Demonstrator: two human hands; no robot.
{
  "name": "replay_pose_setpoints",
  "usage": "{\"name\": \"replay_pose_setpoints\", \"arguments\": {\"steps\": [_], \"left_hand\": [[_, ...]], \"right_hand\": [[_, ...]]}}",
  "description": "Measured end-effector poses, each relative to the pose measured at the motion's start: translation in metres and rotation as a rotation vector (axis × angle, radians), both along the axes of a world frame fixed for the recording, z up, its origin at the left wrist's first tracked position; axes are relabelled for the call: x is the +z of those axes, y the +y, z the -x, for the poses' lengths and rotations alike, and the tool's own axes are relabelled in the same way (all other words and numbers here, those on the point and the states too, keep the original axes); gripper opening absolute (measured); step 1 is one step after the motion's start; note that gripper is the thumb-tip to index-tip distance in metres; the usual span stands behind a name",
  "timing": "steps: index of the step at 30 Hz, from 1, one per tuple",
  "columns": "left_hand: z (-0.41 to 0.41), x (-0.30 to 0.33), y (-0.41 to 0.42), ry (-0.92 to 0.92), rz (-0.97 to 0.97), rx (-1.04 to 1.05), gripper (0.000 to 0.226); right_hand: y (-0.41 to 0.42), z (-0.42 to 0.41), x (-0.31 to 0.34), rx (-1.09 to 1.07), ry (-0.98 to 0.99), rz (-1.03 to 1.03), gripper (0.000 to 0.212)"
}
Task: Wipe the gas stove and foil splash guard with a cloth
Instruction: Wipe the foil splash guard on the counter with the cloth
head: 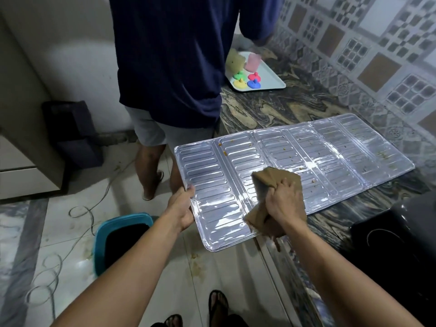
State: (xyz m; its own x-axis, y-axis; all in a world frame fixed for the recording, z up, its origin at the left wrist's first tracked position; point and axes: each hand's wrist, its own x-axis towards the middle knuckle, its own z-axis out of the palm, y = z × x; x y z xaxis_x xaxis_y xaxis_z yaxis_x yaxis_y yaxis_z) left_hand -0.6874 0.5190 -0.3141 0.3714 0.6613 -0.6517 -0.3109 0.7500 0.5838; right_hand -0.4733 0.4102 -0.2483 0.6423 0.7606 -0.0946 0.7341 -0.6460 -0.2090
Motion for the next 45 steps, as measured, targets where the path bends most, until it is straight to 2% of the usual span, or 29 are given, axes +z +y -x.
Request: {"name": "replay_pose_setpoints", "arguments": {"steps": [1, 3, 7, 9, 11, 15, 19, 23, 26, 31, 33, 37, 41, 45], "left_hand": [[-0.001, 0.002, -0.001, 0.021, -0.032, -0.024, 0.031], [-0.003, 0.006, -0.002, 0.039, -0.085, -0.062, 0.033], [-0.005, 0.009, -0.003, 0.051, -0.141, -0.076, 0.039], [-0.005, 0.009, -0.002, 0.074, -0.167, -0.08, 0.041], [-0.008, 0.01, -0.004, 0.108, -0.192, -0.086, 0.042], [-0.01, 0.008, -0.004, 0.222, -0.223, -0.075, 0.037], [-0.008, 0.006, 0.001, 0.272, -0.237, -0.088, 0.039], [-0.005, 0.006, 0.004, 0.307, -0.257, -0.119, 0.039], [0.001, 0.002, 0.009, 0.315, -0.243, -0.081, 0.04], [0.005, 0.01, 0.01, 0.297, -0.253, -0.07, 0.042], [0.004, 0.011, 0.008, 0.31, -0.279, -0.091, 0.044], [0.0, 0.008, 0.003, 0.318, -0.294, -0.149, 0.045], [-0.005, 0.006, -0.001, 0.273, -0.304, -0.243, 0.039], [-0.003, 0.004, -0.005, 0.24, -0.284, -0.241, 0.041]], "right_hand": [[0.008, 0.0, 0.001, -0.029, 0.063, -0.031, 0.048], [0.023, 0.004, -0.003, 0.059, 0.096, -0.018, 0.053], [0.037, 0.031, -0.026, 0.442, -0.034, 0.081, 0.078], [0.036, 0.04, -0.034, 0.59, -0.11, 0.093, 0.079], [0.036, 0.034, -0.038, 0.642, -0.175, 0.105, 0.076], [0.056, 0.013, -0.035, 0.443, -0.139, 0.031, 0.062], [0.091, -0.007, -0.027, 0.209, -0.034, 0.003, 0.061], [0.122, -0.015, -0.021, 0.206, -0.007, 0.026, 0.06], [0.144, -0.005, -0.021, 0.348, -0.045, 0.059, 0.062], [0.152, 0.031, -0.031, 0.758, -0.155, 0.108, 0.063], [0.147, 0.032, -0.037, 0.86, -0.172, 0.125, 0.062], [0.129, 0.014, -0.035, 0.795, -0.185, 0.076, 0.077], [0.105, -0.005, -0.032, 0.582, -0.121, -0.047, 0.059], [0.099, -0.031, -0.03, 0.321, -0.088, -0.075, 0.057]]}}
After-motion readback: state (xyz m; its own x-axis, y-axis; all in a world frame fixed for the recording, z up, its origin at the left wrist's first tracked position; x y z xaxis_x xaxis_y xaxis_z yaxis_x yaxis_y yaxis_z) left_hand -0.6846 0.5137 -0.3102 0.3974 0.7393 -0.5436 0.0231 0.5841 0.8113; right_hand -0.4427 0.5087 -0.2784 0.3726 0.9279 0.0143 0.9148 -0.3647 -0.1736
